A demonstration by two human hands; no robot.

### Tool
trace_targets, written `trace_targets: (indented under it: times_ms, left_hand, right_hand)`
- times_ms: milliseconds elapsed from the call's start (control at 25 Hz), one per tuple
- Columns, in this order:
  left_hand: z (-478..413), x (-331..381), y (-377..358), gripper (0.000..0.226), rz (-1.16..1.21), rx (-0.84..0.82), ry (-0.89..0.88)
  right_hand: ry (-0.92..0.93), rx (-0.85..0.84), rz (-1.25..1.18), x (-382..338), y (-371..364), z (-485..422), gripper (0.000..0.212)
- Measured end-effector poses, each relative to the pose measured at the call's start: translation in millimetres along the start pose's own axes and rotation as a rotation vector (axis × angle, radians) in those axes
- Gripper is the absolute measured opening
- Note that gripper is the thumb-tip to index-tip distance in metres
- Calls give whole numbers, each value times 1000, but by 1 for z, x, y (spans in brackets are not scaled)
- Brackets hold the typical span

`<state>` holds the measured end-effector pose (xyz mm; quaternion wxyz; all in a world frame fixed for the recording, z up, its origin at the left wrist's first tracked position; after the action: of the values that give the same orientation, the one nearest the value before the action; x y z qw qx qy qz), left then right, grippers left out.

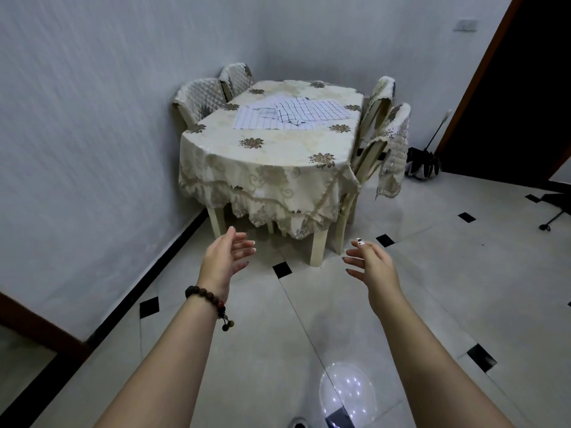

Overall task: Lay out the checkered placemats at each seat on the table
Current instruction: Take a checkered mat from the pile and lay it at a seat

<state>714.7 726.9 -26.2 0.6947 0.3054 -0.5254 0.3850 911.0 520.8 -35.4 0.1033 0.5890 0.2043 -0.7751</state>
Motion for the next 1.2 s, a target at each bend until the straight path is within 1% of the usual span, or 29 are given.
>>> trace_targets:
  times_ms: [200,360,560,720,1000,1200]
  left_hand:
    - [-77,38,-35,34,33,31,6]
    - [-136,54,-38,35,44,61,21]
    - [-204,64,-32,34,60,75,14]
    - [-278,75,-14,33,71,79,19]
    - [-417,120,16,35,71,18,14]
    - [-491,144,21,40,29,-26,-6]
  right_hand:
    - [0,-9,10,-28,-26,-94,23]
    - [-29,-41,-2,-35,-61,-153,16]
    - [-36,-60,-3,-29,-107,-215,21]
    - [-48,-69,-26,-22,-163,-273,16]
    - [-13,-20,-23,-35,-259,-367,24]
    - [-27,-3,-31,-38,-303,-416,29]
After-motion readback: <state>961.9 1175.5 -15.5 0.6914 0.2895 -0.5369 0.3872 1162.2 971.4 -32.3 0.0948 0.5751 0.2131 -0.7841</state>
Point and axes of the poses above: each hand's wrist, its own z-axis away from the middle knuckle, its own y-axis out of the back of the hand, x = y × z, the point moved 6 cm from there along -z, towards the middle knuckle, and after that the axes turned 9 degrees about -z, right-handed, at the moved point
